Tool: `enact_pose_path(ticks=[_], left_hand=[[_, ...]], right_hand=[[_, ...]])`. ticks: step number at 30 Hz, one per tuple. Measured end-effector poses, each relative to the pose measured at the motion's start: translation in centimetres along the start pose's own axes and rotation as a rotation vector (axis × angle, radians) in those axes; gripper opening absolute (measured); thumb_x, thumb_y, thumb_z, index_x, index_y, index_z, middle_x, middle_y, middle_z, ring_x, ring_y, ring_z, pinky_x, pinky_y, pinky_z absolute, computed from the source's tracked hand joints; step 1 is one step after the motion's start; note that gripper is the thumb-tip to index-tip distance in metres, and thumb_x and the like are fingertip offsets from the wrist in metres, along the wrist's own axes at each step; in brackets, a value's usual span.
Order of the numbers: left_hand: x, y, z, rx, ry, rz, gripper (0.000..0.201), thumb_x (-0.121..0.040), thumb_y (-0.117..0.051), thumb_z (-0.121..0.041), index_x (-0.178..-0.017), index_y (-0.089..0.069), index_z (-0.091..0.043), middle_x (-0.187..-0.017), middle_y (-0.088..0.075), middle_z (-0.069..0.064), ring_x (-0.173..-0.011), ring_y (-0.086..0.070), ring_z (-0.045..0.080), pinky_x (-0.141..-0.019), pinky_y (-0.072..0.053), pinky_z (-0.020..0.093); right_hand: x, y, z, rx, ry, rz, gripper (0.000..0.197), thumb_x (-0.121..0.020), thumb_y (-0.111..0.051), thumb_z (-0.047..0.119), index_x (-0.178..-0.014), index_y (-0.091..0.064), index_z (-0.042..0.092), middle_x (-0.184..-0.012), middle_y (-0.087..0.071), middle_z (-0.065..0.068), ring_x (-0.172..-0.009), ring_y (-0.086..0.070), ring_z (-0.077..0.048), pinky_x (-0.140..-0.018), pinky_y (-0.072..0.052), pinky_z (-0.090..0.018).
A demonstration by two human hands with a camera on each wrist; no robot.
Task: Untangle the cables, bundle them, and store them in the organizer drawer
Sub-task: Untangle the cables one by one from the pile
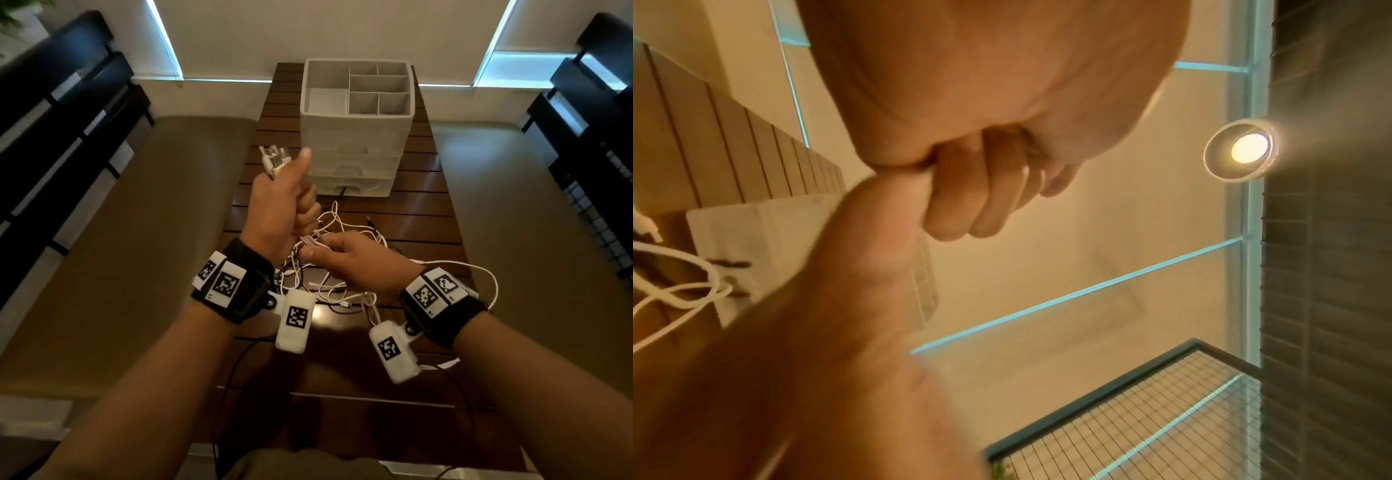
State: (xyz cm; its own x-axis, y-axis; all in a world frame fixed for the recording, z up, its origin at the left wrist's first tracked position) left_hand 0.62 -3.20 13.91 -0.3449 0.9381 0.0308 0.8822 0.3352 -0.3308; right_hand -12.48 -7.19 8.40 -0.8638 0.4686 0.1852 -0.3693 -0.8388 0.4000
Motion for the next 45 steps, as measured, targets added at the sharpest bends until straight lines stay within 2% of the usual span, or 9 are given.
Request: enact_pose_path(ticks=[3,6,13,20,26,34,37,42,45], left_hand=[[-0.2,0.8,-0.2,0.002,-0.024,-0.045,0.053,-0.110,-0.052,-0.034,-0.058,-0.040,-0.026,-0.048,-0.027,-0.007,-0.037,-0.020,0.010,-0.038,-0.019,0.021],[-0.3,1.7,-0.3,-0.022,-0.045,-0.097,0.053,-0.110,-0.053,-0.033,-0.059,-0.038,-0.026,-0.048,-0.027,-0.007,-0.037,-0.021,0.009,-0.037,-0.020,0.020],[0.0,3.9,-0.7,-0.161,-0.123,-0.178,0.049,-0.109,-0.053,-0.031,-0.063,-0.038,-0.025,-0.050,-0.030,-0.006,-0.039,-0.021,0.011,-0.040,-0.020,0.022],[-0.1,6.1,-1.0,-0.231,-0.118,-0.264,0.047,-0.109,-0.053,-0.033,-0.065,-0.038,-0.025,-0.051,-0.031,-0.007,-0.041,-0.022,0.013,-0.041,-0.020,0.024],[-0.9,8.6,-2.4,-0.139,-0.168,-0.386,0.040,-0.104,-0.060,-0.038,-0.070,-0.041,-0.026,-0.056,-0.030,-0.004,-0.044,-0.021,0.013,-0.041,-0.018,0.025],[-1.1,9.9,-2.0,-0.142,-0.170,-0.416,0.051,-0.103,-0.062,-0.036,-0.057,-0.041,-0.027,-0.055,-0.026,-0.003,-0.044,-0.018,0.013,-0.045,-0.015,0.025],[-1.1,9.8,-1.4,-0.187,-0.146,-0.412,0.046,-0.104,-0.061,-0.037,-0.064,-0.040,-0.028,-0.052,-0.029,-0.006,-0.042,-0.021,0.012,-0.043,-0.018,0.023],[-0.9,8.8,-0.7,-0.297,-0.083,-0.336,0.044,-0.106,-0.057,-0.035,-0.069,-0.036,-0.025,-0.053,-0.029,-0.006,-0.042,-0.023,0.011,-0.042,-0.020,0.021],[-0.7,7.1,0.6,-0.422,-0.011,-0.242,0.042,-0.108,-0.055,-0.038,-0.070,-0.049,-0.021,-0.051,-0.036,-0.009,-0.041,-0.028,0.010,-0.040,-0.023,0.021]], right_hand=[[0.4,-0.4,-2.8,0.253,-0.040,0.040,0.045,-0.103,-0.054,0.053,-0.082,-0.060,0.014,-0.068,-0.053,0.000,-0.056,-0.049,-0.010,-0.060,-0.047,-0.030],[0.9,-0.6,-6.7,0.408,-0.233,0.155,0.039,-0.106,-0.049,0.051,-0.091,-0.063,0.017,-0.077,-0.067,-0.003,-0.066,-0.065,-0.014,-0.068,-0.053,-0.032],[1.5,3.6,-7.3,0.785,-0.284,-0.242,0.033,-0.098,-0.060,0.056,-0.088,-0.070,0.026,-0.076,-0.064,0.005,-0.070,-0.060,-0.015,-0.057,-0.040,-0.028],[2.7,7.1,-4.8,0.377,-0.140,-0.292,0.043,-0.087,-0.075,0.054,-0.077,-0.066,0.013,-0.071,-0.067,-0.003,-0.061,-0.059,-0.012,-0.060,-0.047,-0.029],[3.7,6.1,-9.2,0.578,-0.353,0.080,0.015,-0.097,-0.070,0.039,-0.104,-0.072,0.026,-0.100,-0.071,0.007,-0.092,-0.069,-0.017,-0.082,-0.057,-0.035],[5.1,8.6,-12.3,-0.022,-0.434,-0.474,0.026,-0.107,-0.056,0.026,-0.097,-0.069,0.006,-0.083,-0.075,-0.022,-0.064,-0.070,-0.033,-0.056,-0.056,-0.037],[5.0,10.0,-12.6,0.002,-0.399,-0.687,0.025,-0.101,-0.065,0.027,-0.082,-0.071,0.011,-0.078,-0.072,-0.012,-0.068,-0.066,-0.026,-0.061,-0.058,-0.041],[4.9,10.2,-9.1,-0.110,-0.129,-0.650,0.026,-0.104,-0.062,0.022,-0.093,-0.071,-0.001,-0.085,-0.073,-0.007,-0.073,-0.066,-0.002,-0.073,-0.052,-0.016],[4.8,9.7,-6.0,-0.208,-0.018,-0.496,0.029,-0.108,-0.053,0.025,-0.109,-0.070,0.002,-0.094,-0.077,-0.013,-0.084,-0.074,-0.023,-0.077,-0.062,-0.034]])
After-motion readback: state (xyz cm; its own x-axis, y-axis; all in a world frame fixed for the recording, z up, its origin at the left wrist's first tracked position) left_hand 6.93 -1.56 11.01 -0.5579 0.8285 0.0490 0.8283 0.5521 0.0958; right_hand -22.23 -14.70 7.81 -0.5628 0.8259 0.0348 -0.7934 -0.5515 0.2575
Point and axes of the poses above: each hand's wrist, its own x-axis away from the middle knuckle, its own y-axis out of the back of the hand, z = x × y, the point moved 4 cm from there along -x, towards the middle knuckle
